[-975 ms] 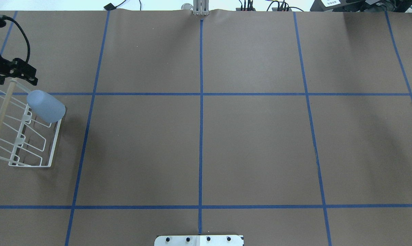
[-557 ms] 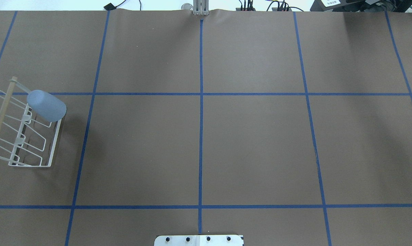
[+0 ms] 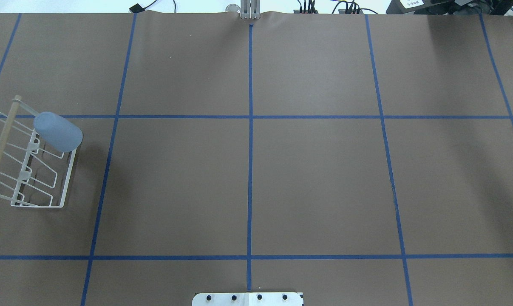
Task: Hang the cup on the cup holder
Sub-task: 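Open the left gripper and withdraw it from the hung cup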
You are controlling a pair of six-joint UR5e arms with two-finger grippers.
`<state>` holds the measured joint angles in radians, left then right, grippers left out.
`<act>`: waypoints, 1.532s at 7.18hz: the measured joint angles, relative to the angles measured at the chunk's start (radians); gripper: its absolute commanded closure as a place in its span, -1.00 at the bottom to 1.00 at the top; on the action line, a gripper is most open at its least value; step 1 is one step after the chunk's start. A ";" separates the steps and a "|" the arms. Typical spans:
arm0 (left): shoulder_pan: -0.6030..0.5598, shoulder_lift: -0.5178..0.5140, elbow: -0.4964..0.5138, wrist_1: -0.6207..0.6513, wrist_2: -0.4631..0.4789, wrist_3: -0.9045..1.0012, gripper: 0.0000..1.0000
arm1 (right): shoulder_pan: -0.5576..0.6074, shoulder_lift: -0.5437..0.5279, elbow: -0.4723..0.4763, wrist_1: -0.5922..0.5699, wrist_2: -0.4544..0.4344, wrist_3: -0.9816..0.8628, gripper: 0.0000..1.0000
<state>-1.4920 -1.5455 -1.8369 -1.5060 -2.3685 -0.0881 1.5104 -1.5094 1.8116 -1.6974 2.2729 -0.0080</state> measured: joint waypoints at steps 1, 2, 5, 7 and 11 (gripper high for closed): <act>0.000 -0.001 0.016 -0.001 -0.002 0.000 -0.97 | -0.021 -0.005 -0.010 0.000 0.009 0.003 -1.00; -0.001 -0.003 0.024 -0.003 -0.002 -0.003 -0.97 | -0.040 -0.008 -0.014 0.000 0.030 0.007 -1.00; -0.001 -0.012 0.022 -0.004 -0.002 -0.006 -0.97 | -0.052 -0.028 -0.008 0.007 0.070 -0.002 -1.00; -0.001 -0.019 0.010 -0.004 -0.007 -0.006 -0.97 | -0.052 -0.029 -0.013 0.007 0.082 0.004 -1.00; -0.004 0.021 -0.032 0.001 -0.069 -0.007 -0.97 | -0.048 -0.046 0.015 0.009 0.076 -0.001 -1.00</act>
<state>-1.4957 -1.5245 -1.8686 -1.5055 -2.4370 -0.0955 1.4628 -1.5552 1.8269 -1.6880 2.3493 -0.0095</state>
